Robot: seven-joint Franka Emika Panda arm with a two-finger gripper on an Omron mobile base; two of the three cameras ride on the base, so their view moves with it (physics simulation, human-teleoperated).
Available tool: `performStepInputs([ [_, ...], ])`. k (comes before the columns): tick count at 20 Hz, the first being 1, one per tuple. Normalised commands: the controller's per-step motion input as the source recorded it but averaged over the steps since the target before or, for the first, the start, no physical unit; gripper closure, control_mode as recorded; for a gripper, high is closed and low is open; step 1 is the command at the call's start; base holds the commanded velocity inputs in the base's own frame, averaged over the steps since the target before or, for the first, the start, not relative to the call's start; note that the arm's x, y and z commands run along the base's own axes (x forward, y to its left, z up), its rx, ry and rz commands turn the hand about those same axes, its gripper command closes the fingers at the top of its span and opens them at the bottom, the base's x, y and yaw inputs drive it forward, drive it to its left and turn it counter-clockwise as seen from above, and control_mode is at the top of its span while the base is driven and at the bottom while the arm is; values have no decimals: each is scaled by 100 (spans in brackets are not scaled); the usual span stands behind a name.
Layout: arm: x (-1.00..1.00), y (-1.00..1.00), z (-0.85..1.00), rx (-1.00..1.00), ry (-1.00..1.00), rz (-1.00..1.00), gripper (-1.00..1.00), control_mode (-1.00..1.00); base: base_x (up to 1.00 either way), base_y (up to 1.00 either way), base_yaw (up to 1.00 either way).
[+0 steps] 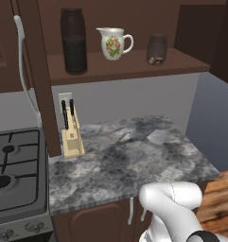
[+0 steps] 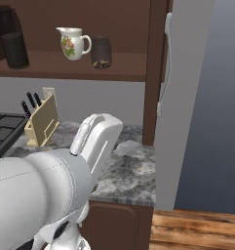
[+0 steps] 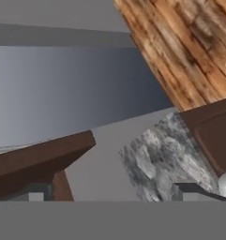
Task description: Pick the jar and jar from the dining table and place them in the open cabinet. Close the cabinet after placing the objects.
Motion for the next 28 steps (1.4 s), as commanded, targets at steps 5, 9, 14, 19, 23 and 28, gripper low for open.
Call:
performStepInputs([
  [5, 22, -21, -10, 0, -18, 7, -100, -100, 0, 0, 0],
  [9, 37, -17, -10, 0, -10, 0, -100, -100, 0, 0, 0],
  [14, 38, -17, -6, 0, 0, 0, -100, -100, 0, 0, 0],
  [19, 29, -25, -3, 0, 0, 2, -100, -100, 0, 0, 0],
  [23, 19, -33, 0, 0, 0, 8, -100, -100, 0, 0, 0],
  [28, 29, -26, -1, 0, 0, 8, -100, -100, 0, 0, 0],
])
